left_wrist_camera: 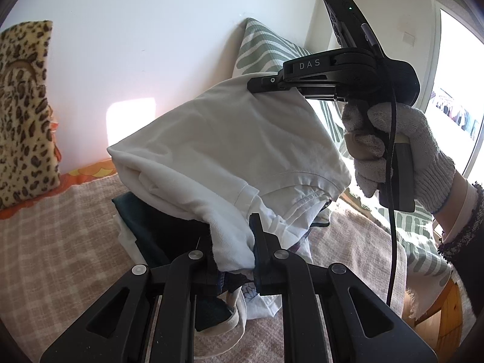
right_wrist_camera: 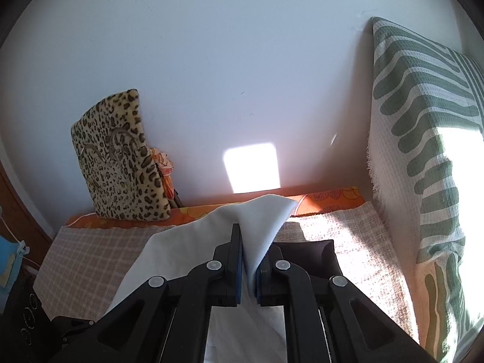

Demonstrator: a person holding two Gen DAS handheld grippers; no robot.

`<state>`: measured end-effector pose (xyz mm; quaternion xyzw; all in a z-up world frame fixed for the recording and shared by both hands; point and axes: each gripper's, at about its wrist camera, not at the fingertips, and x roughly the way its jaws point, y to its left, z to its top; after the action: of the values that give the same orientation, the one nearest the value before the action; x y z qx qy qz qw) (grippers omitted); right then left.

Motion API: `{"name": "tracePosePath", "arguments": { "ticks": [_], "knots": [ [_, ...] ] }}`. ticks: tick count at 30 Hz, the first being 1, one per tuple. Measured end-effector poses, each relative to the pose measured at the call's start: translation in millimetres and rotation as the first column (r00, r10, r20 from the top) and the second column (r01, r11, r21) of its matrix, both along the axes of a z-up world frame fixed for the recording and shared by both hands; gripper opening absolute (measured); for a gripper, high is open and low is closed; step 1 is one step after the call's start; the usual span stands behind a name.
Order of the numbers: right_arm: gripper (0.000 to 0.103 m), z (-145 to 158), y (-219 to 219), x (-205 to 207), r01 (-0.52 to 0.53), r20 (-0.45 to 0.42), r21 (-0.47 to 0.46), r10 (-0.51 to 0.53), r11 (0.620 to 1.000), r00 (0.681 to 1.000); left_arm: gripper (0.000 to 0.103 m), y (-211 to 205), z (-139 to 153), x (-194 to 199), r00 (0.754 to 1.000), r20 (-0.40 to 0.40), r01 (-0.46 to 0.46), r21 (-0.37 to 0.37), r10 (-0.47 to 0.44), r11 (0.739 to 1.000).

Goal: Fold small clothes
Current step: 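Lower the T-shirt onto the dark clothes stack and open both tools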

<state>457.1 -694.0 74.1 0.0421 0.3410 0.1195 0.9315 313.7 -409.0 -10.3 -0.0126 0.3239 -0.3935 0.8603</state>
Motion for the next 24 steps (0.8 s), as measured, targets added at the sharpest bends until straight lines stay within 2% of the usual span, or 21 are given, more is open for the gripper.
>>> {"name": "tracePosePath", "arguments": {
  "ticks": [12, 14, 16, 17, 18, 20, 22, 24],
  "knots": [
    [0.004, -47, -19, 42, 0.068, -0.067, -0.103, -0.075, 0.992, 0.995, 0.012, -13, -25, 13, 0.997, -0.074, -0.005, 0.011, 0.006, 1.000],
    [0.009, -53, -22, 47, 0.097, -0.068, -0.135, -0.107, 0.986, 0.992, 0.014, -14, -24, 12, 0.997, -0.080, -0.003, 0.020, 0.004, 1.000],
    [0.014, -60, -24, 52, 0.127, -0.082, -0.158, -0.142, 0.979, 0.986, 0.018, -14, -24, 12, 0.996, -0.085, -0.007, 0.043, 0.011, 0.999],
    [0.020, -62, -24, 55, 0.148, -0.082, -0.200, -0.167, 0.969, 0.982, 0.022, -14, -23, 11, 0.996, -0.085, -0.010, 0.056, 0.015, 0.998],
    [0.021, -65, -23, 56, 0.162, -0.080, -0.239, -0.186, 0.957, 0.979, 0.025, -14, -22, 11, 0.996, -0.084, -0.010, 0.068, 0.015, 0.998],
    [0.021, -68, -21, 57, 0.176, -0.083, -0.287, -0.207, 0.942, 0.975, 0.050, -11, -20, 9, 0.997, -0.077, -0.018, 0.088, 0.025, 0.996],
    [0.024, -69, -24, 55, 0.187, -0.087, -0.286, -0.220, 0.940, 0.972, 0.061, -5, -17, 7, 0.996, -0.078, -0.034, 0.102, 0.043, 0.994],
    [0.033, -67, -26, 52, 0.201, -0.088, -0.276, -0.233, 0.940, 0.969, 0.061, 0, -14, 6, 0.996, -0.073, -0.049, 0.119, 0.058, 0.992]
  ]
}}
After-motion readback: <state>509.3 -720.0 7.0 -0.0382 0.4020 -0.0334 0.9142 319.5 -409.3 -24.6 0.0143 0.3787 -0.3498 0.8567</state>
